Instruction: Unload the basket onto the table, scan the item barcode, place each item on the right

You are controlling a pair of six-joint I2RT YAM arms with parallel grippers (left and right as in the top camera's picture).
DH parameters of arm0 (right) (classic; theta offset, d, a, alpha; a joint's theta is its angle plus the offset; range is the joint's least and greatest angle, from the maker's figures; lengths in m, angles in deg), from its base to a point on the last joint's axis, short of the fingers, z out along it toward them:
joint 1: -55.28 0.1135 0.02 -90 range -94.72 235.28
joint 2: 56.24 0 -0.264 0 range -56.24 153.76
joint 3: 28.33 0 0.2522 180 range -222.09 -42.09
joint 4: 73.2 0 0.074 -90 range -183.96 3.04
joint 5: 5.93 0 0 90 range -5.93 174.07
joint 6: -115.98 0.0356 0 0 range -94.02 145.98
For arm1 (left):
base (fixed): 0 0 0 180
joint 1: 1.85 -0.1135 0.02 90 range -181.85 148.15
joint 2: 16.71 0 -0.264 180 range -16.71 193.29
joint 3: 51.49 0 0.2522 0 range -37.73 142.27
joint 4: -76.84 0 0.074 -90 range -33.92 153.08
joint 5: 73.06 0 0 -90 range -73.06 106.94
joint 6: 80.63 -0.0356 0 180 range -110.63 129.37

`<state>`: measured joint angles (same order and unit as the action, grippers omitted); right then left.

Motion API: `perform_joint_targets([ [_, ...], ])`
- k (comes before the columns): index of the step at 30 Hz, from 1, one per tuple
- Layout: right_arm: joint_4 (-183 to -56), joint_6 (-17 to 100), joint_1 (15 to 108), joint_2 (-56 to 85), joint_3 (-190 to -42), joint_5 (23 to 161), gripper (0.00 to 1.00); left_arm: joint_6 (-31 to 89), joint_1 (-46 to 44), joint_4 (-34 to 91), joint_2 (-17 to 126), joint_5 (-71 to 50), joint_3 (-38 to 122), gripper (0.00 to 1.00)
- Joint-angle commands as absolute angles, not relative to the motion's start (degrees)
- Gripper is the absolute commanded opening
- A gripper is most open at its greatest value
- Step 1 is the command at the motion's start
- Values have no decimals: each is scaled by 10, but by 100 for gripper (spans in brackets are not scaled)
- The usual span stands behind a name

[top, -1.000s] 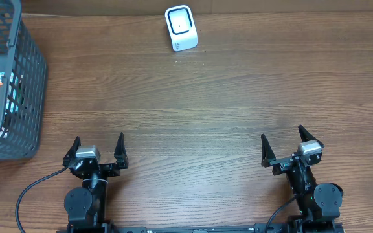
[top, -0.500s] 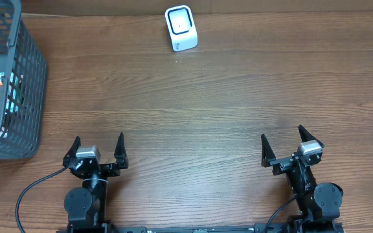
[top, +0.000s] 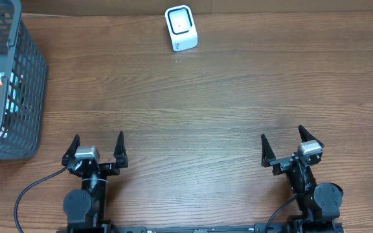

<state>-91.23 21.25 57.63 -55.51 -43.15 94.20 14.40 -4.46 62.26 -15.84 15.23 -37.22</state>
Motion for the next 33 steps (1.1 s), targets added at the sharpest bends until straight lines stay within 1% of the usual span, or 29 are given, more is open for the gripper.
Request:
perform_joint_targets([
  [1,-909,210,578,-561,-425,942,100,116,-41,656,-165,98,-354,100],
  [4,-909,210,578,-561,-425,942,100,114,-41,676,-165,72,-304,100],
  [9,-909,210,578,-561,-425,942,100,99,-41,658,-160,67,-192,100],
  [14,-909,210,578,-561,-425,942,100,66,-41,566,-111,63,-29,100],
  [18,-909,210,578,-561,-425,942,100,30,-41,446,-27,64,132,100],
  [20,-909,210,578,-561,-425,942,100,30,-41,386,19,62,212,100],
  [23,-909,210,578,-561,-425,942,100,30,-41,264,109,35,368,100],
  [29,-909,210,578,-561,-425,942,100,29,-41,-19,315,4,692,100],
  [33,-909,210,578,-561,-425,942,100,17,-41,-177,432,5,825,100],
])
